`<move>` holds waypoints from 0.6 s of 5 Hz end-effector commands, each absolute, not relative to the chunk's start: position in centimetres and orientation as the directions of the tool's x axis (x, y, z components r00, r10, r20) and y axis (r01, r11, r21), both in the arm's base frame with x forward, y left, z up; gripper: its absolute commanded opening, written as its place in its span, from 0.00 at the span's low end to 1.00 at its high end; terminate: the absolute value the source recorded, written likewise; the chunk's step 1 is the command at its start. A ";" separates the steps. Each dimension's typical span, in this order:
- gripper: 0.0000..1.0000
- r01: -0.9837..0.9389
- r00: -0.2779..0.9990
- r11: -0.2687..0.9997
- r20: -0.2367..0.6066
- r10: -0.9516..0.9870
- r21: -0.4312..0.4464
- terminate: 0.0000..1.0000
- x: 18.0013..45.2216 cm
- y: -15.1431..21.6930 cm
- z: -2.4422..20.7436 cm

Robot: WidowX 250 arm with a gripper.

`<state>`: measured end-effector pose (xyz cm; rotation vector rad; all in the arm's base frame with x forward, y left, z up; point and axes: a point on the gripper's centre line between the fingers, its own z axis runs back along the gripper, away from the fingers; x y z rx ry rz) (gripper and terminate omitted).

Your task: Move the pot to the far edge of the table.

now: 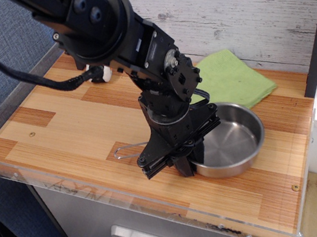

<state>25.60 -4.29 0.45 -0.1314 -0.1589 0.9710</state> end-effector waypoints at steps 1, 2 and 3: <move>0.00 -0.787 0.582 0.586 0.083 0.809 -0.191 0.00 25.4 -4.2 1.8; 0.00 -0.750 0.628 0.630 0.081 0.774 -0.201 0.00 25.5 -4.8 2.9; 0.00 -0.730 0.644 0.644 0.084 0.760 -0.231 0.00 25.5 -5.1 4.5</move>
